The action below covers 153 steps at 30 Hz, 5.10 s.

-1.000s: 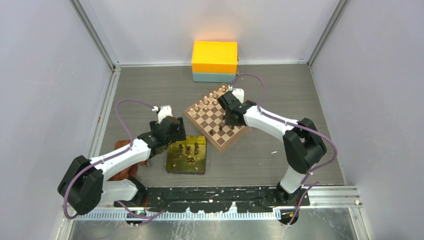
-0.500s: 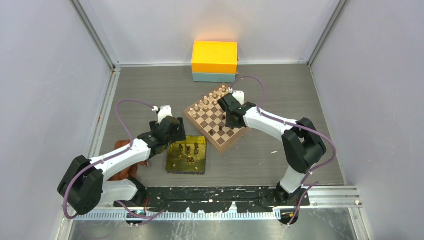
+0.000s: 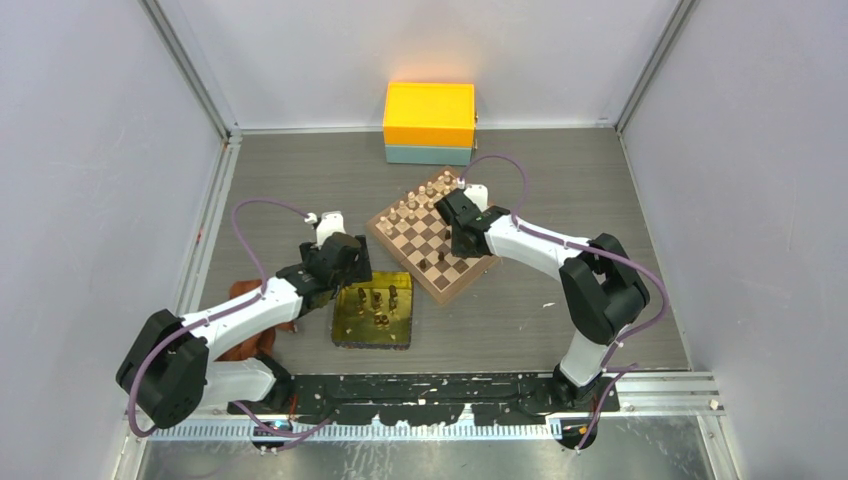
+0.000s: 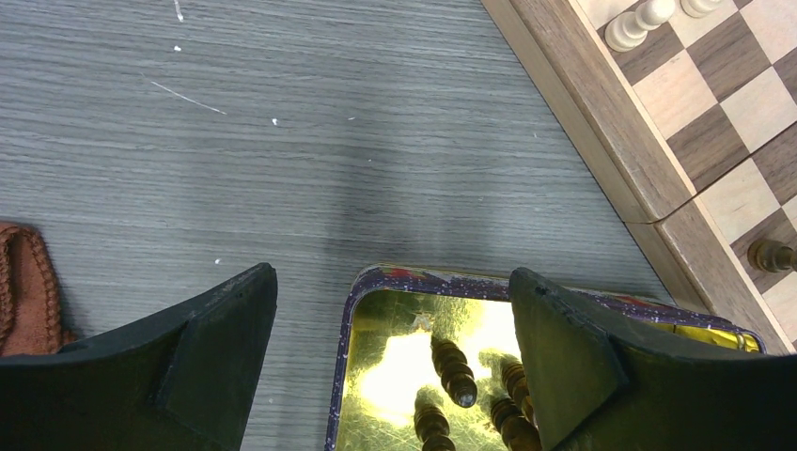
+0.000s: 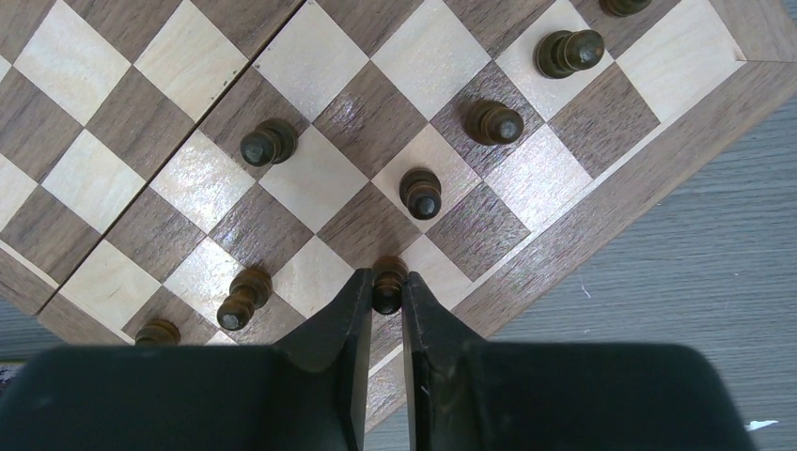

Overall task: Set up the chess pieces on the board
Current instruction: Adjust the chess piece on the chessboard, then pick up the chess piece from the chessboard, then place the chess piece on the chessboard.

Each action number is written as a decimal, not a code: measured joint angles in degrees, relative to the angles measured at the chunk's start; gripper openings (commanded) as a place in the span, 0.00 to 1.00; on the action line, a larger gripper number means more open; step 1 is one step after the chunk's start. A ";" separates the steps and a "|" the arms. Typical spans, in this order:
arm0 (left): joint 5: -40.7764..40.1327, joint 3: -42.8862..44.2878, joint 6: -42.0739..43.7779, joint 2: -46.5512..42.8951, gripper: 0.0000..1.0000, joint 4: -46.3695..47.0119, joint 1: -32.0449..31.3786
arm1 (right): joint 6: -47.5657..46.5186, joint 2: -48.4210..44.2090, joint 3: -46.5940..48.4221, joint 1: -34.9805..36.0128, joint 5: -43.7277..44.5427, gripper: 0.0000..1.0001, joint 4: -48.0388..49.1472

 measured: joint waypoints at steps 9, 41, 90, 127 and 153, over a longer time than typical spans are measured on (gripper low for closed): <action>0.00 0.00 0.00 0.09 0.93 0.04 0.00 | -0.04 0.00 0.07 0.00 0.00 0.15 -0.02; -0.02 0.00 0.02 0.35 0.94 0.11 0.00 | -0.52 3.39 4.07 0.00 0.22 0.42 -0.33; -0.07 0.00 -0.02 0.33 0.94 0.09 0.00 | -3.08 12.66 18.49 -0.48 0.02 0.30 -3.76; -0.07 0.00 -0.02 0.33 0.94 0.09 0.00 | -2.89 12.85 17.25 -0.94 -0.70 0.10 -3.04; -0.07 0.00 -0.09 0.33 0.94 0.09 0.00 | -2.86 1.79 9.46 2.14 0.66 0.06 -3.78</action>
